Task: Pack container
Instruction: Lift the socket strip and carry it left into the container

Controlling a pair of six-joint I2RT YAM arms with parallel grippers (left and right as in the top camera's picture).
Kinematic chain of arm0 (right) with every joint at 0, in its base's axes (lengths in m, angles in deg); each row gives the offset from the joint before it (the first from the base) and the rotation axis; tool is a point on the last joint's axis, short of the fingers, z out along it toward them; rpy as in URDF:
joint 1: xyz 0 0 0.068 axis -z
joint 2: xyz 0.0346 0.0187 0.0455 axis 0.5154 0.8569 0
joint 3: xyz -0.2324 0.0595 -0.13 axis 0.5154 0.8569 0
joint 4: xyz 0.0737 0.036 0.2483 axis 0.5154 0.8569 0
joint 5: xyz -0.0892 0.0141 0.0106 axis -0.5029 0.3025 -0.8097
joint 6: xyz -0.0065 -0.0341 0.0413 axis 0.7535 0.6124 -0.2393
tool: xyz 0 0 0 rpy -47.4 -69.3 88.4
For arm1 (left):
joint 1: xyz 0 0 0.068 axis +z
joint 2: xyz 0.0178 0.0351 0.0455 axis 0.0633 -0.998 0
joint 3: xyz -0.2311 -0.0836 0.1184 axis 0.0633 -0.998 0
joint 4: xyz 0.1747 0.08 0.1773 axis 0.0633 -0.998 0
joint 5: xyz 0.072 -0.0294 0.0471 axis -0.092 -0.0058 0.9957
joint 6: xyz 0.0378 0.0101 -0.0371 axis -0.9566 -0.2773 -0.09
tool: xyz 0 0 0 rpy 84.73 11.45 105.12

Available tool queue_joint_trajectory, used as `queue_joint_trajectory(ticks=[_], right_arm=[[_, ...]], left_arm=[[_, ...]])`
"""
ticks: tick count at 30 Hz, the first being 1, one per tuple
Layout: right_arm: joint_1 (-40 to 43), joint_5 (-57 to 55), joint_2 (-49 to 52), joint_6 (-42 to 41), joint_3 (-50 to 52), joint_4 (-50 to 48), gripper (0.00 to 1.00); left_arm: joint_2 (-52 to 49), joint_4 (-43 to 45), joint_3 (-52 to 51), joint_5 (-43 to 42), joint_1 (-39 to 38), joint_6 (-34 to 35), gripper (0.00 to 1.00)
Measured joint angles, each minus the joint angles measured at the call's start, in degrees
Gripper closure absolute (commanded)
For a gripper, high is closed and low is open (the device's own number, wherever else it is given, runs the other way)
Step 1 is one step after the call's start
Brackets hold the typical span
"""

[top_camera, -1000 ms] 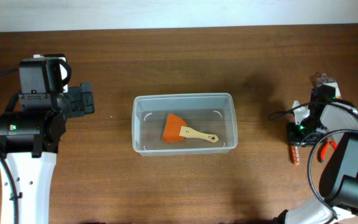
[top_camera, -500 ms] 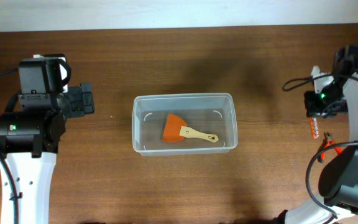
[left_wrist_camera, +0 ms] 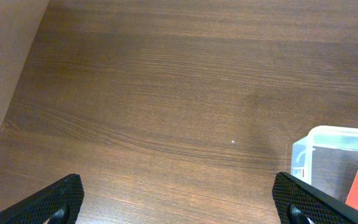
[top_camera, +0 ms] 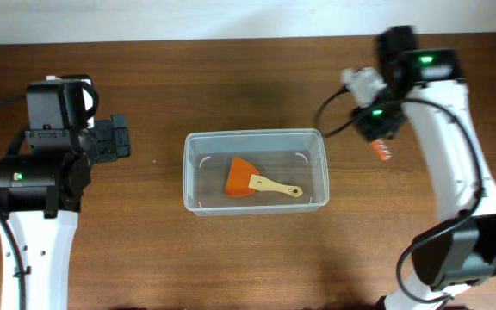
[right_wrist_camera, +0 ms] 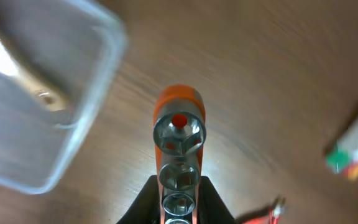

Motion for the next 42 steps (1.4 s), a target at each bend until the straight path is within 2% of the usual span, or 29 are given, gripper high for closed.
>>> queue_joint_trajectory(ticks=[8,19,30,42], right_arm=[[-10.9,0.0,0.0,8.7,0.0,-1.7,0.87],[-18.9,1.0,0.0,12.7,0.0,-2.0,0.87],[-20.5,2.9,0.0,20.7,0.0,-3.5,0.86],[-20.5,3.7,5.2,24.1,0.1,-4.9,0.86]], left_arm=[[0.0,0.0,0.0,0.0,0.0,0.0,0.01],[0.0,0.0,0.0,0.0,0.0,0.0,0.01],[0.0,0.0,0.0,0.0,0.0,0.0,0.01],[0.0,0.0,0.0,0.0,0.0,0.0,0.01]])
